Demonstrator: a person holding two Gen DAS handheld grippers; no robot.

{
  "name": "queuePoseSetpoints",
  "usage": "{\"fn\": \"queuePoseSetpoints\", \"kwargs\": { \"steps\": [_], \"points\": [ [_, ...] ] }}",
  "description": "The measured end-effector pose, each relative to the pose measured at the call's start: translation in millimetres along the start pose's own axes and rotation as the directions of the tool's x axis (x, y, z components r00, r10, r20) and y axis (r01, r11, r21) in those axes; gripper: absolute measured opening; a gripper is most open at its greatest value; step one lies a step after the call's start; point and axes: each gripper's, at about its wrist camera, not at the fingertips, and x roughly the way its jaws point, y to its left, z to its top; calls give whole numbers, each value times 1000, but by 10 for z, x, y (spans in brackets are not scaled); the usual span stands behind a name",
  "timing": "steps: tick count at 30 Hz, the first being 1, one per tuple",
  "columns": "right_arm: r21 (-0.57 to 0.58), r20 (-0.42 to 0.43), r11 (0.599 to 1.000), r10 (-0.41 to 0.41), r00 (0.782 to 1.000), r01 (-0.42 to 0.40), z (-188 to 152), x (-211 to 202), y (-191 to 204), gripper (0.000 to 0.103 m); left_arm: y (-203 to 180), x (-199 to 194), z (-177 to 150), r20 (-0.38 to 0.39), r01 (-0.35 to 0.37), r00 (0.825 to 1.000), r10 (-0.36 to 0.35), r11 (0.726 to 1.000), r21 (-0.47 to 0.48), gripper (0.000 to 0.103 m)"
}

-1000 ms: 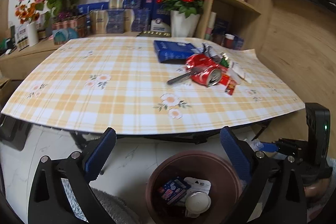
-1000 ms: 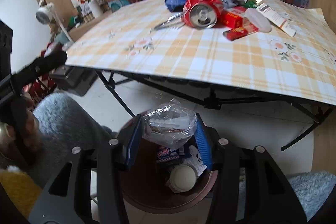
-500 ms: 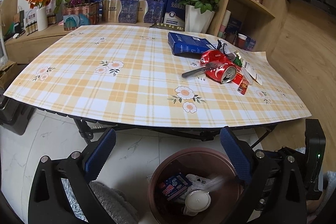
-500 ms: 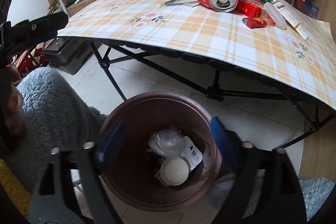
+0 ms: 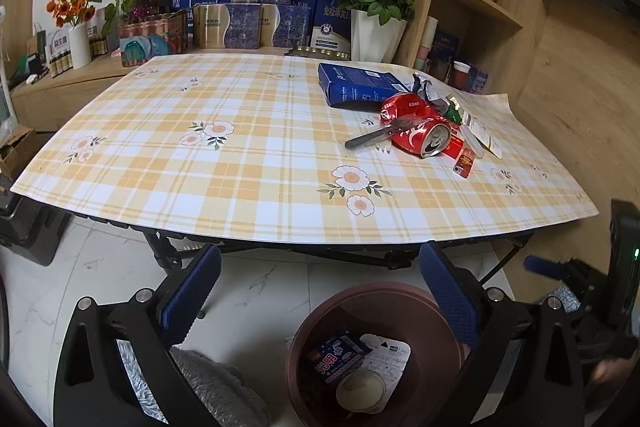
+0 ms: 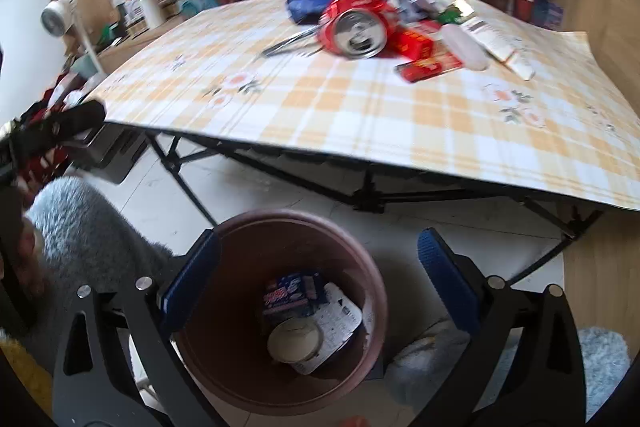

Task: Collect trash
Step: 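Move both open grippers from the bin back over the table trash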

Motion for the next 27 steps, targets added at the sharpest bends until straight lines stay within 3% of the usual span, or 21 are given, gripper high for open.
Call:
{"fn": "queuePoseSetpoints", "kwargs": {
  "steps": [4, 8, 14, 19, 27],
  "points": [
    [31, 34, 999, -35, 999, 34, 100, -103, -112, 97, 1, 1, 5, -1, 2, 1000, -2, 1000, -2, 97],
    [58, 61, 998, 10, 998, -13, 248, -215, -260, 97, 24, -5, 63, 2, 16, 1000, -16, 1000, -18, 97],
    [33, 106, 999, -12, 994, 8, 507, -371, -465, 97, 97, 0, 224, 29, 82, 996, -81, 995, -56, 97],
    [10, 81, 1000, -12, 997, 12, 683, -397, -624, 97, 111, 26, 385, 52, 80, 996, -79, 997, -20, 97],
    [-52, 79, 992, -108, 991, 112, 857, -373, -792, 97, 123, 197, 661, 71, 31, 997, -35, 998, 57, 97]
  ]
}}
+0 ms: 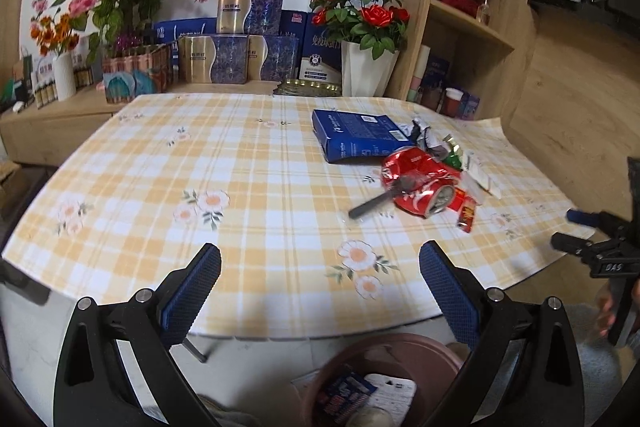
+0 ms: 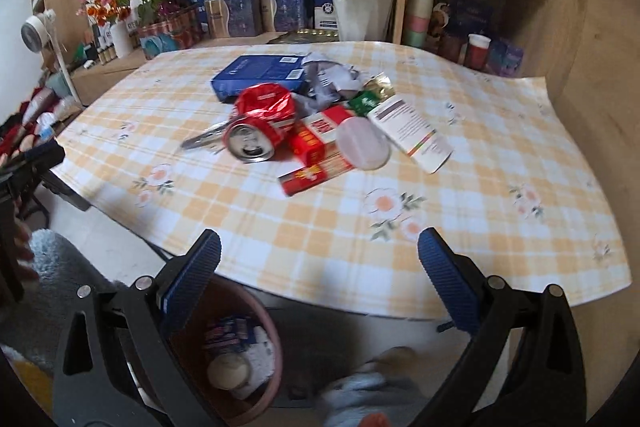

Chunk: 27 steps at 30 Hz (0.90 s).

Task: Collect trash
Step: 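Move both open grippers from the bin back over the table trash, then grasp the clear plastic fork with the left gripper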

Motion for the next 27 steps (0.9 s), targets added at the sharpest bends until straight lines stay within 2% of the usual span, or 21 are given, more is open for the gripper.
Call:
{"fn": "queuePoseSetpoints", "kwargs": {
  "steps": [1, 4, 8, 11, 14, 17, 19, 21, 27],
  "points": [
    [-6, -5, 1000, -12, 1000, 12, 26, 26, -31, 97, -2, 29, 17, -5, -9, 1000, 9, 1000, 18, 97],
    [4, -18, 1000, 3, 1000, -3, 74, 90, -124, 97, -95, 182, 63, -13, -55, 998, 57, 988, 147, 97],
    [38, -28, 999, 30, 999, -29, 134, 177, -245, 97, -187, 339, 107, -25, -49, 998, 58, 960, 275, 97],
    [71, -32, 996, 47, 998, -45, 177, 255, -315, 97, -191, 499, 185, -83, 27, 997, -4, 960, 279, 97],
    [91, -34, 995, 51, 998, -48, 210, 324, -357, 97, -229, 707, 255, -161, 103, 985, -60, 955, 279, 97],
    [104, -31, 993, 61, 998, -57, 232, 377, -392, 97, -401, 904, 314, -186, 141, 979, -77, 922, 360, 97],
    [113, -31, 992, 64, 997, -60, 235, 410, -415, 97, -519, 1050, 327, -217, 168, 973, -83, 897, 409, 88],
    [121, -30, 991, 66, 997, -62, 233, 432, -437, 97, -631, 1246, 346, -252, 185, 965, -74, 873, 451, 73],
    [139, -32, 987, 86, 996, -81, 225, 463, -515, 96, -759, 1728, 461, -325, 253, 940, -108, 857, 448, 67]
  ]
}}
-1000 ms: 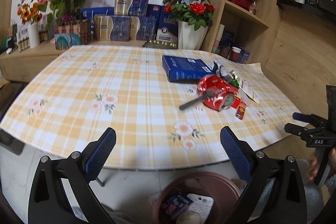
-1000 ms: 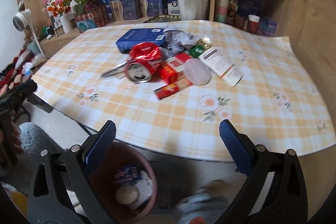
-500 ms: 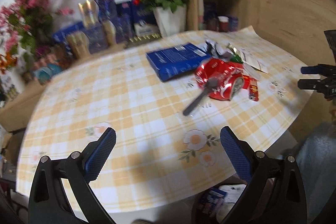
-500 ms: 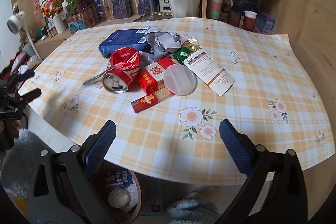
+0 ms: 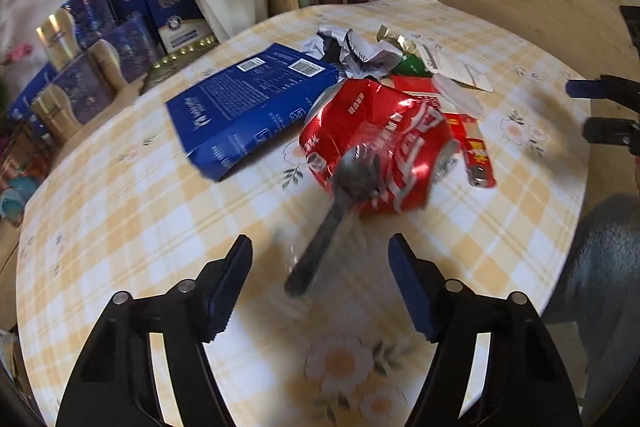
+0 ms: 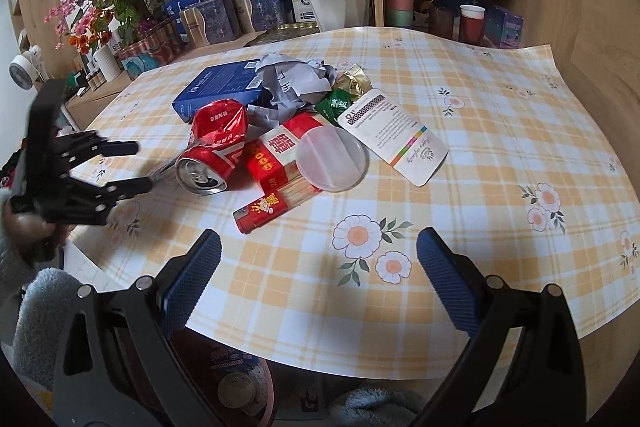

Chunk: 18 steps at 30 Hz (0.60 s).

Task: Collect trash
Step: 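Grasp the clear plastic fork with the left gripper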

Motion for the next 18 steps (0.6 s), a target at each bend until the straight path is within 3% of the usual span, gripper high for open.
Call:
{"fn": "queuePoseSetpoints", "kwargs": {
  "steps": [2, 4, 6, 8, 13, 18],
  "points": [
    [-2, -3, 1000, 4, 1000, -4, 0, 7, -23, 95, 43, 83, 39, -17, 16, 1000, -16, 1000, -8, 63],
    [-7, -10, 1000, 9, 1000, -9, 5, 19, -45, 91, 133, 170, 61, -42, 53, 998, -55, 997, -52, 51],
    [-7, -16, 1000, 14, 1000, -15, 11, 39, -68, 90, 245, 207, 50, -48, 101, 993, -108, 987, -125, 30],
    [-6, -18, 1000, 20, 1000, -20, 16, 49, -83, 88, 333, 184, 7, -27, 129, 990, -136, 974, -184, 19],
    [17, -28, 999, 47, 998, -47, 61, 160, -128, 79, 463, 49, -123, 26, 155, 988, -154, 942, -297, 10],
    [75, -40, 995, 72, 997, -69, 168, 357, -172, 70, 570, -249, -270, 140, 207, 977, -161, 871, -445, 7]
  ]
}}
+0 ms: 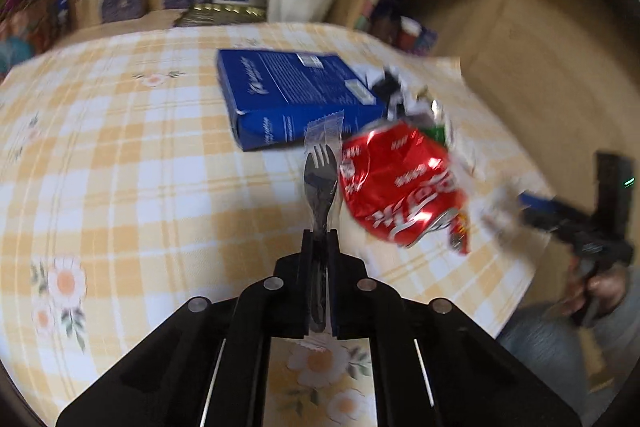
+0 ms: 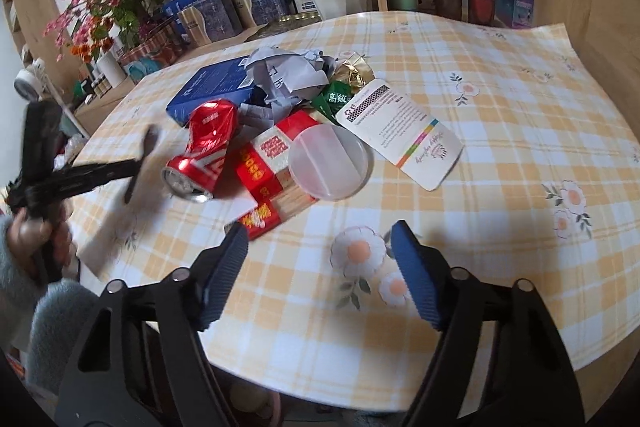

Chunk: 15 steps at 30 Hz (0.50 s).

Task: Collect trash
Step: 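Grasp the clear plastic fork with the left gripper, then grasp the clear round lid with the right gripper while the left lifts the fork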

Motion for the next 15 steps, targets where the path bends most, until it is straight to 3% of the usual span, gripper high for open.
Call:
{"fn": "queuePoseSetpoints", "kwargs": {
  "steps": [6, 11, 15],
  "points": [
    [89, -24, 996, 7, 1000, -5, 230, 322, -35, 69, -83, -302, -114, 82, 21, 997, -16, 998, -58, 7],
    [-55, -71, 997, -66, 995, 62, 392, 582, 105, 69, -115, -464, -224, 117, 107, 989, -93, 987, -122, 7],
    [-132, -134, 991, -39, 990, 21, 438, 701, 86, 69, -178, -560, -314, 126, 138, 984, -122, 982, -126, 7]
  ]
}}
